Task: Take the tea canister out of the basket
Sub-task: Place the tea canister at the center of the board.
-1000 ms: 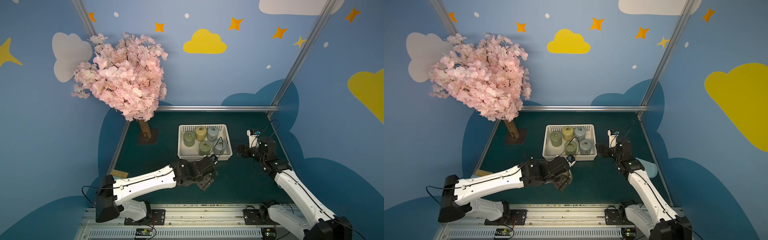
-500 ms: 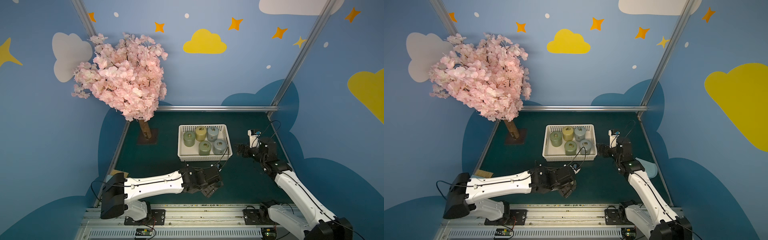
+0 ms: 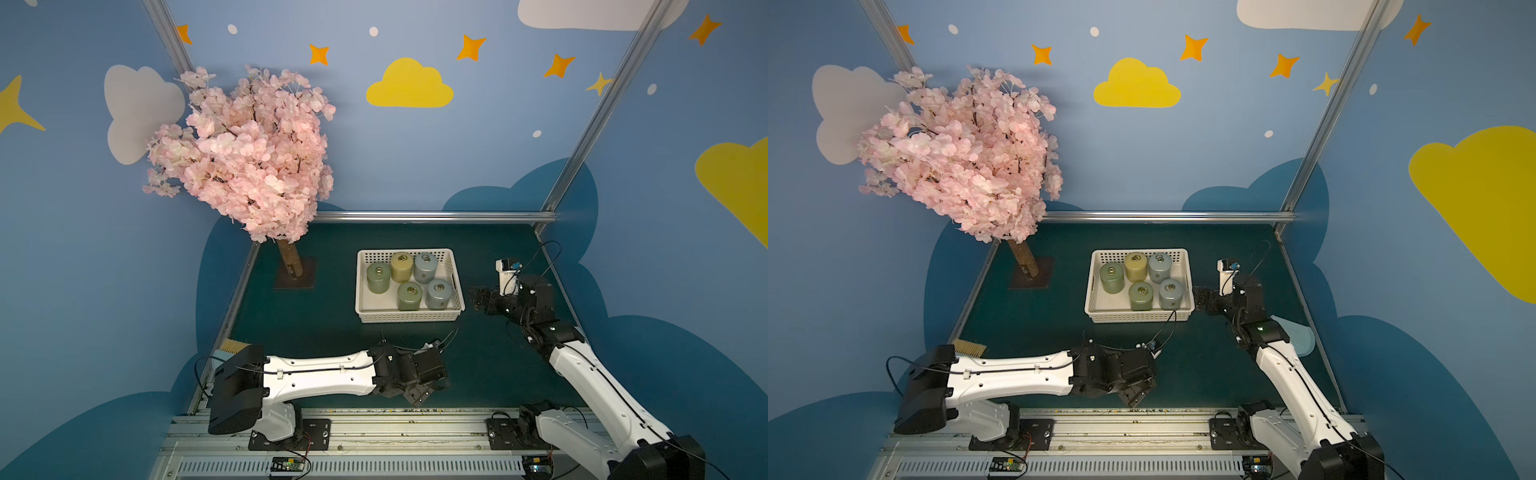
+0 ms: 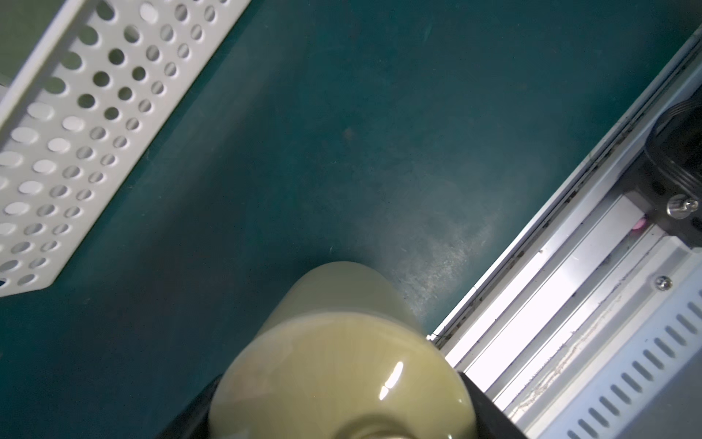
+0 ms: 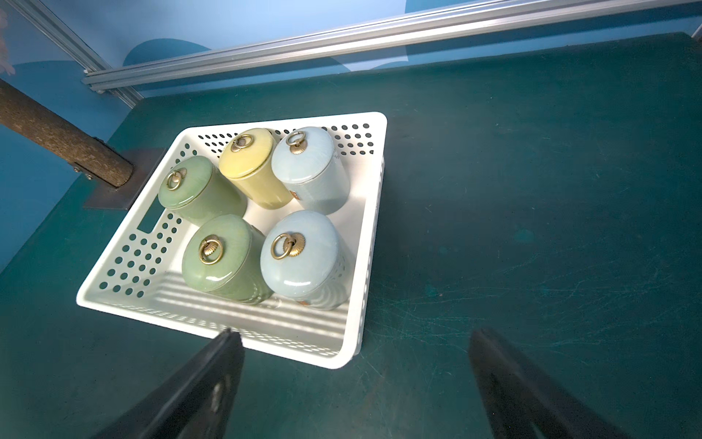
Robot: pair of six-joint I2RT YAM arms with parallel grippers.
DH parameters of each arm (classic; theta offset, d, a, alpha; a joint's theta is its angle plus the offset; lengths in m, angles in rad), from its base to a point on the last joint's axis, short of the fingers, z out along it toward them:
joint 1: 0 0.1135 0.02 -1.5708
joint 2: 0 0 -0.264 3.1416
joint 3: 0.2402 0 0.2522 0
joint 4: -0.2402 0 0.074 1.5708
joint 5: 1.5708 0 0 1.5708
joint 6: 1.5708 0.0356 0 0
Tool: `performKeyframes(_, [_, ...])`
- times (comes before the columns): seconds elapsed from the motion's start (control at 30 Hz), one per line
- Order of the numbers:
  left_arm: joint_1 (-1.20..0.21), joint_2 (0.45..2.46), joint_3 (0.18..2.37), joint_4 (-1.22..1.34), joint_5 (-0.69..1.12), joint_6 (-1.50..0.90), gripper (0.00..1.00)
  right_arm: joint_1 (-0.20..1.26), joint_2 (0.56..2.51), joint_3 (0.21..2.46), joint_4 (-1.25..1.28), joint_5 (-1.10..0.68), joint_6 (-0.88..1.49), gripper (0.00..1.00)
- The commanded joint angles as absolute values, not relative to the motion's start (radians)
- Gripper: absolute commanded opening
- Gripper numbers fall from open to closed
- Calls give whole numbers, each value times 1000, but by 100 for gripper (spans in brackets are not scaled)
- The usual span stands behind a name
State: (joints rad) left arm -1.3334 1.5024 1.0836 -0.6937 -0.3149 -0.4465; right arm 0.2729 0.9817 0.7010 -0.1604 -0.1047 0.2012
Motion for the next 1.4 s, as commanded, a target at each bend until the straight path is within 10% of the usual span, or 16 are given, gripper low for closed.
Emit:
performKeyframes(0.0, [-1342, 1505, 1089, -662, -341, -472, 46, 276, 969, 692, -141, -96, 202, 98])
performKeyframes(0.6, [-1356, 1562, 1057, -632, -316, -520, 48, 276, 978, 692, -140, -94, 204, 98])
performKeyframes(0.97, [-1356, 1572, 1060, -643, -323, -545, 88, 276, 977, 692, -141, -91, 201, 98])
performKeyframes(1.37, [-1346, 1504, 1074, -689, -399, -575, 100, 276, 974, 699, -145, -140, 191, 98])
